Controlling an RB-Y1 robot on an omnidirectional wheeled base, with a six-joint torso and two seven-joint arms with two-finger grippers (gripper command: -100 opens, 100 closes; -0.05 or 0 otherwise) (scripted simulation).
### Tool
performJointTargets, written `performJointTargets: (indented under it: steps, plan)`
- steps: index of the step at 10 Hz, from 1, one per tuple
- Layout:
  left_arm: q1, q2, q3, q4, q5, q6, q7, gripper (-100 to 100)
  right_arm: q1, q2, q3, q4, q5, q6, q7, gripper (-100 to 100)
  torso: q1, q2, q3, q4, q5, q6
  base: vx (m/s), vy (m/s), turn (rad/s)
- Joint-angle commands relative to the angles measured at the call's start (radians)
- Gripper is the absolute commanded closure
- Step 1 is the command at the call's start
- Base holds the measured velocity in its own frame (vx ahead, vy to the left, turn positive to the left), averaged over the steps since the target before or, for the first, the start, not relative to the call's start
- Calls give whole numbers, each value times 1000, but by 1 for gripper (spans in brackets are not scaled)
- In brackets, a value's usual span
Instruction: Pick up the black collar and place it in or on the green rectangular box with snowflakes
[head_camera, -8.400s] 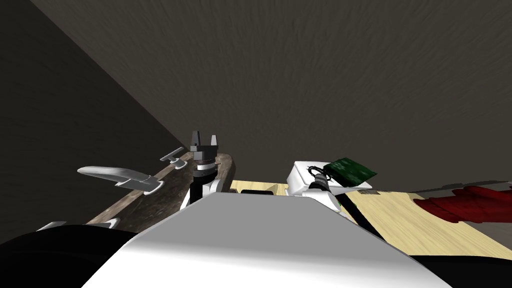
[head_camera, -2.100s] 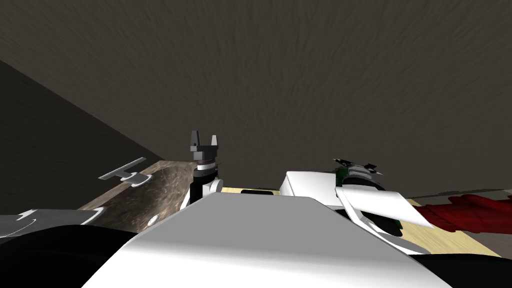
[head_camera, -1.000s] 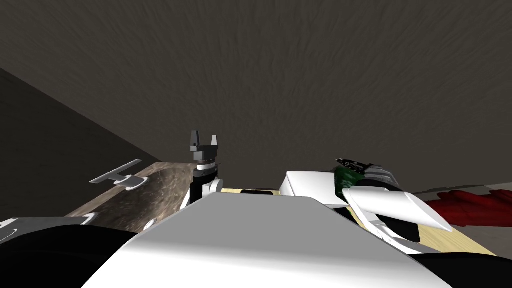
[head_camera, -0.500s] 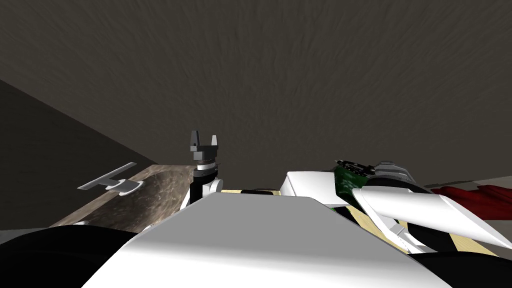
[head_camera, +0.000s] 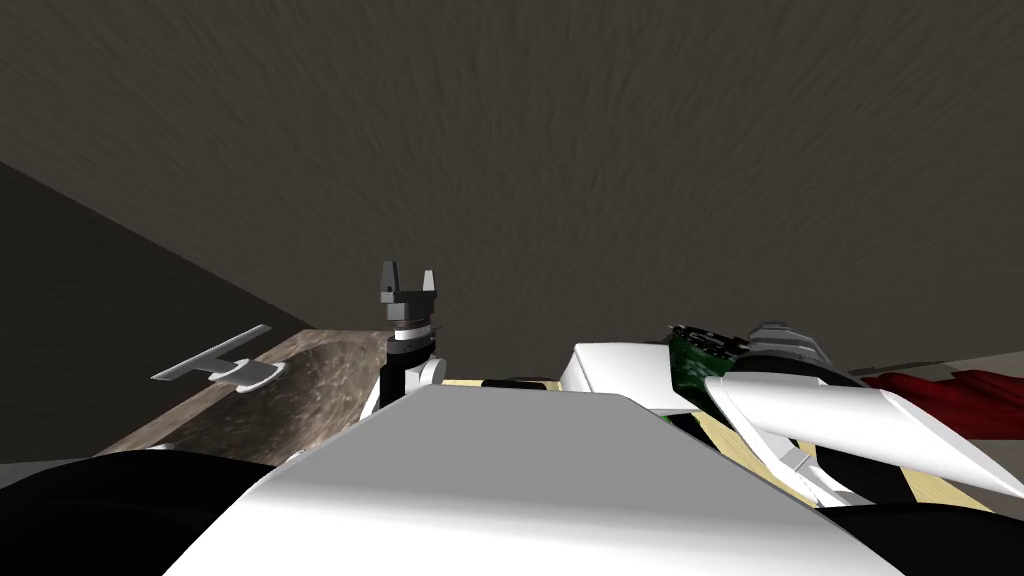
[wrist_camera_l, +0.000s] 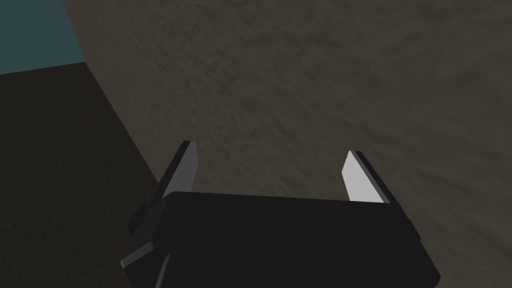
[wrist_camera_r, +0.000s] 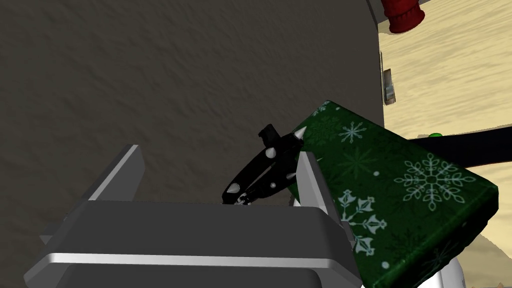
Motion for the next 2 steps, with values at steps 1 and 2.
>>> performJointTargets:
  steps: [1, 2]
  plan:
    - [0, 0, 0, 0, 0, 0, 0, 0, 0, 0, 0, 0, 0, 0, 0, 0, 0, 0, 0, 0, 0, 0, 0, 0, 0]
    - [0, 0, 0, 0, 0, 0, 0, 0, 0, 0, 0, 0, 0, 0, 0, 0, 0, 0, 0, 0, 0, 0, 0, 0, 0]
